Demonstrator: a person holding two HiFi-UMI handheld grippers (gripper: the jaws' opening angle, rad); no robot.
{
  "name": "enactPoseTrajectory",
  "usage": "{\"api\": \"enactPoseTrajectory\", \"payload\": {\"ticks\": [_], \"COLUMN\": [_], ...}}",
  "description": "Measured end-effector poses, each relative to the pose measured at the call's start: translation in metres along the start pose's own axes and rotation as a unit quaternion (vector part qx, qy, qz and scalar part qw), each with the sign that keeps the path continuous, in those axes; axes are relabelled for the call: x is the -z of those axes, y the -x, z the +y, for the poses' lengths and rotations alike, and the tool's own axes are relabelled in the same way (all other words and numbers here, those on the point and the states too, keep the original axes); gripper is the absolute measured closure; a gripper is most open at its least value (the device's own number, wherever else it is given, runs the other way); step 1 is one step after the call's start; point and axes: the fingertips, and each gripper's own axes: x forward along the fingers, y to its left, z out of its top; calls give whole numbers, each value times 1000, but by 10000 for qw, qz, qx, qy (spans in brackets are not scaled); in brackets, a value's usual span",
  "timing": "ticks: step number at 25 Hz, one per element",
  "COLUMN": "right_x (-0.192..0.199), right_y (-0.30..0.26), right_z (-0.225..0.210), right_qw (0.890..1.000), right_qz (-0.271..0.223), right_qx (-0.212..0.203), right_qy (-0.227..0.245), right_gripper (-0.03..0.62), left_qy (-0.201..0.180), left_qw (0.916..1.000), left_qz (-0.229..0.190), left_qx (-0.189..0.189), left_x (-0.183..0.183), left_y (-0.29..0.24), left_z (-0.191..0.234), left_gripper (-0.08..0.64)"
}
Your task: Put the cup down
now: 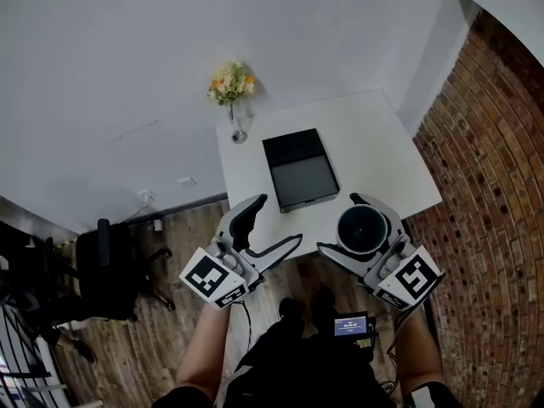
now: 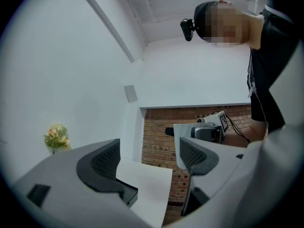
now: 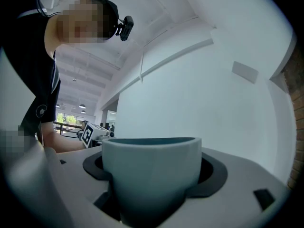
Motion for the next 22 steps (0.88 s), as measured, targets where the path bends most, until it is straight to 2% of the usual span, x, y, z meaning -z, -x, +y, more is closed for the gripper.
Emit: {"api": "enactPoseTrajectory", "payload": {"ticks": [16, 22], "right_x": [-6, 1], "right_y": [19, 16], "right_z": [-40, -53], "right_qw": [9980, 9977], "right_qz": [-175, -186], "right_qx": [-609, -653], "right_qy": [26, -48], "right_gripper": [173, 173], "left_qy": [-143, -151], "left_qw": [9987, 9982], "left_qz": [104, 41], "left_qx": [-473, -578], "left_x": [5, 7], "left_y": [-50, -58], "left_z": [-21, -17], "left_gripper": [181, 207]}}
